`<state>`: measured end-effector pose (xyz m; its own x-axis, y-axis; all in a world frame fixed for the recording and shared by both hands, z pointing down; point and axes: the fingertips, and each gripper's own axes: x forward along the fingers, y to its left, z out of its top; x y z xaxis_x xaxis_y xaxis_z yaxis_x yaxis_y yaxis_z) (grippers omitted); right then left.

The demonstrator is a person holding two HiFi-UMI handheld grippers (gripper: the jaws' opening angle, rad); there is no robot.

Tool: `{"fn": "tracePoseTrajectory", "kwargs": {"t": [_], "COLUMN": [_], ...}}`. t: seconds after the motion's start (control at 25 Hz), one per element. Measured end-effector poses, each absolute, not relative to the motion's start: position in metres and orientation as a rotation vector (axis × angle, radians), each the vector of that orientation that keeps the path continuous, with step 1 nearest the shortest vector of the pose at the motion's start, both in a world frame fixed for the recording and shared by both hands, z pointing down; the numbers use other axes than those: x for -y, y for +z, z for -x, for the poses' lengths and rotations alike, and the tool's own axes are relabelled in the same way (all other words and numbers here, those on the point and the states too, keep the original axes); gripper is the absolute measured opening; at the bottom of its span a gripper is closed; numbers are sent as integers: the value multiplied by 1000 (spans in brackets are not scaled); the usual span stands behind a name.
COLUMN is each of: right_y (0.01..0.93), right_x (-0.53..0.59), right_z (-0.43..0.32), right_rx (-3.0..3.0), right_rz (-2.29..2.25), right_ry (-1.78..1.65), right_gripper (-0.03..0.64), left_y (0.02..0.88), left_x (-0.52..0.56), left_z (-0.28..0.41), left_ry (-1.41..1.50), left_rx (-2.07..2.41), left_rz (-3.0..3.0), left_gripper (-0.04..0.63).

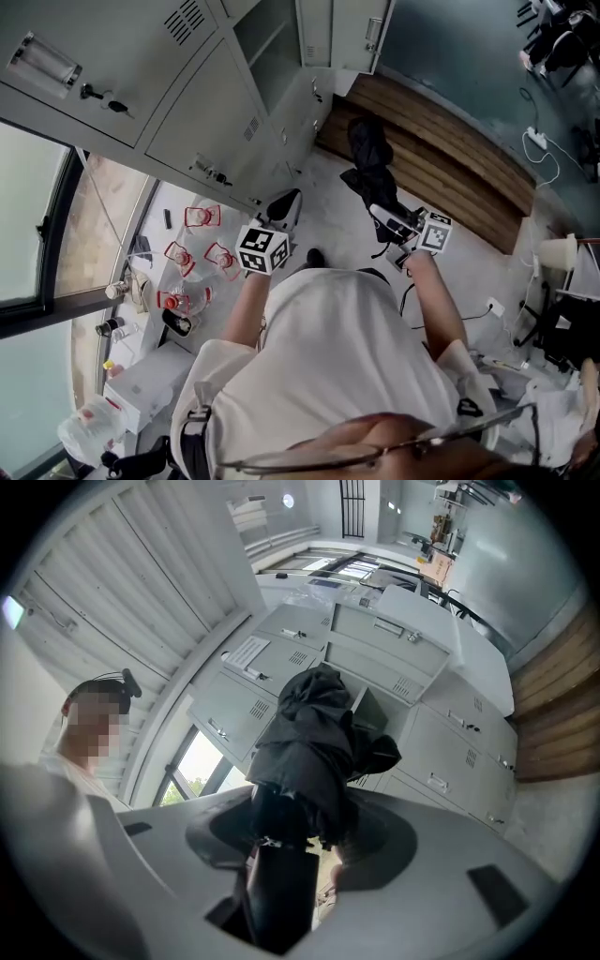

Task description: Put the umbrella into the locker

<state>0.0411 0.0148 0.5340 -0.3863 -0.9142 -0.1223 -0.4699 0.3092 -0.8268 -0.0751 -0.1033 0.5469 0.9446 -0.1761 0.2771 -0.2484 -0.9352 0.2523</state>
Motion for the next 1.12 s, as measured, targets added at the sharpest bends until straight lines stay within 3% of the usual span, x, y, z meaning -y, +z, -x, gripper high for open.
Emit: {"fn": "tracePoseTrajectory", "kwargs": {"t": [0.56, 1.12], "right_y": [545, 564], "right_x": [32, 118], "right_z": [-65, -139], "right_rx": [-1953, -2131], "right_rz": [1267, 1132], "right_ry": [-1002, -1122], "right_gripper": [230, 229], "left_y": [560, 556], "left_x": [146, 183], "left_z": [56, -1], "left_ry": [382, 387], "left_rx": [304, 556], "left_rz": [-2786, -2742], "left_gripper": [5, 5]}}
